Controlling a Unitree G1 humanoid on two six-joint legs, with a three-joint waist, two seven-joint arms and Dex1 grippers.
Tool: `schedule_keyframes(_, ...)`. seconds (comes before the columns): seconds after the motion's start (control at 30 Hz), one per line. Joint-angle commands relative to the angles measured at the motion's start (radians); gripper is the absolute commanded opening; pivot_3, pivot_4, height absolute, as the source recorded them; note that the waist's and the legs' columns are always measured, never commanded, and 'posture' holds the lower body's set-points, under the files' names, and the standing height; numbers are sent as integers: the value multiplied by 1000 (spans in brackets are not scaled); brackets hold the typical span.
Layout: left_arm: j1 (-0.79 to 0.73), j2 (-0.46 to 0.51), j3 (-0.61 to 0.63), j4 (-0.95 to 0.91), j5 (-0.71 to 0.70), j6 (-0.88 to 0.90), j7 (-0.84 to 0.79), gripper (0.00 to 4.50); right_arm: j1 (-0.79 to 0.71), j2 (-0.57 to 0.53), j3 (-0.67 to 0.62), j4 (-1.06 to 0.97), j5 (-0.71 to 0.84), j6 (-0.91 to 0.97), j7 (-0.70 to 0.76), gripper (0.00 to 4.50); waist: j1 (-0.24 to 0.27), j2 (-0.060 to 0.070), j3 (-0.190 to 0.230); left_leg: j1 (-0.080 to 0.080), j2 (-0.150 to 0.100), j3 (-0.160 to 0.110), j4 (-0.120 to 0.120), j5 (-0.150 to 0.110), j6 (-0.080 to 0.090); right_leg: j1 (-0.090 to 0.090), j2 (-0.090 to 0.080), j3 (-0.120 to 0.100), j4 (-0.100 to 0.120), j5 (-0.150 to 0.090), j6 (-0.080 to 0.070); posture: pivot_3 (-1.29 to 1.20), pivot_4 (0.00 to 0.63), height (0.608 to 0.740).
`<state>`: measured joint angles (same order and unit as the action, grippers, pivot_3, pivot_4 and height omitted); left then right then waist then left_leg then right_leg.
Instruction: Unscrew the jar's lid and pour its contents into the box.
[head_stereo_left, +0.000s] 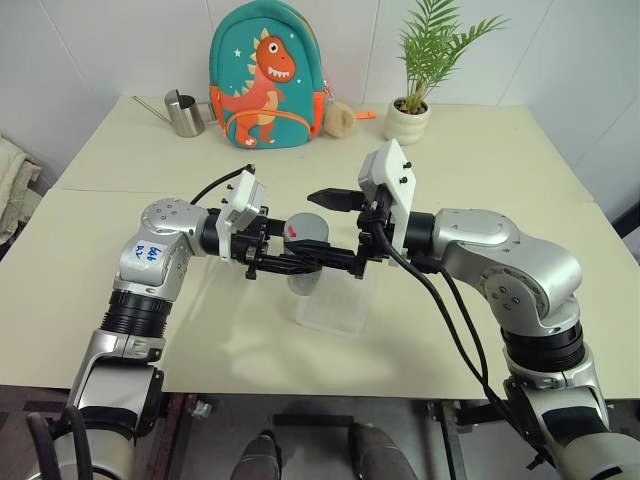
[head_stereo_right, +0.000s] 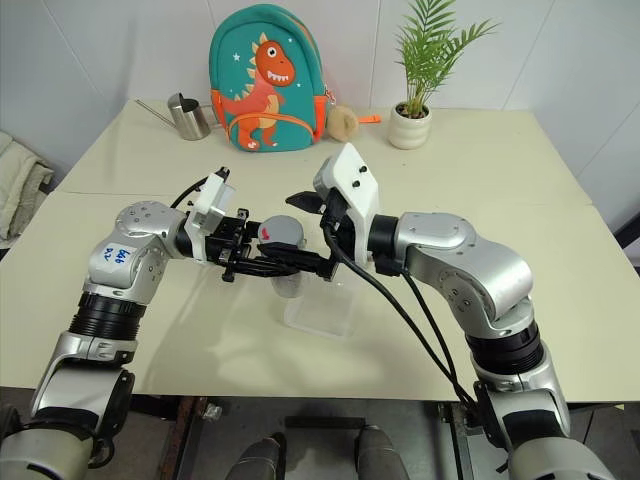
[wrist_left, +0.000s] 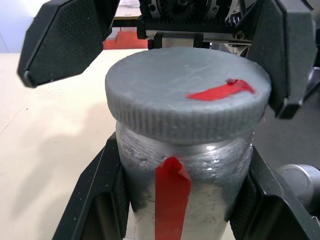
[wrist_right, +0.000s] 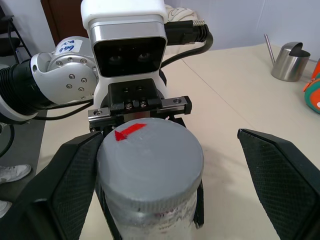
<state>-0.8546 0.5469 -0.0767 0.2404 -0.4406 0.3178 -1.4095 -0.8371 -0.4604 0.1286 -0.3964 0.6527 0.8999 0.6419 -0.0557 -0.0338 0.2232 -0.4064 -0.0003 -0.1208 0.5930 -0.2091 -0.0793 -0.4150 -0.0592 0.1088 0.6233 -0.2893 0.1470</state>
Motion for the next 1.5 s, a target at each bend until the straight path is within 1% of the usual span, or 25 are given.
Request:
schedule_keyframes(0.03,-25,0,9,-23,-6,-17,-9,2030,0,-21,-50,-38,12,0,-3,4494,0,0,0,0,0,0,0,0,0,0,0,0,0,0,0,0,150,740)
schedule_keyframes(0.57,-33,1,10,-16,-1,-26,-9,2030,17,-39,-53,-79,55,12,10,4494,1,0,0,0,0,0,0,0,0,0,0,0,0,0,0,0,150,740)
schedule_keyframes(0.97,-42,1,10,2,6,-41,-4,2030,4,-28,-51,-74,78,2,16,4494,1,0,0,0,0,0,0,0,0,0,0,0,0,0,0,0,150,740)
schedule_keyframes(1.07,-45,-1,11,6,8,-43,-2,2030,-2,-23,-48,-68,77,-3,16,3853,1,0,0,0,0,0,0,0,0,0,0,0,0,0,0,0,150,740)
schedule_keyframes(1.17,-46,-1,11,7,8,-44,-1,2030,-4,-21,-42,-63,71,-8,20,2870,0,0,0,0,0,0,0,0,0,0,0,0,0,0,0,0,150,740)
schedule_keyframes(1.5,-42,-1,12,1,7,-42,1,2030,-19,-6,-34,-44,57,-27,30,2870,0,0,0,0,0,0,0,0,0,0,0,0,0,0,0,0,150,740)
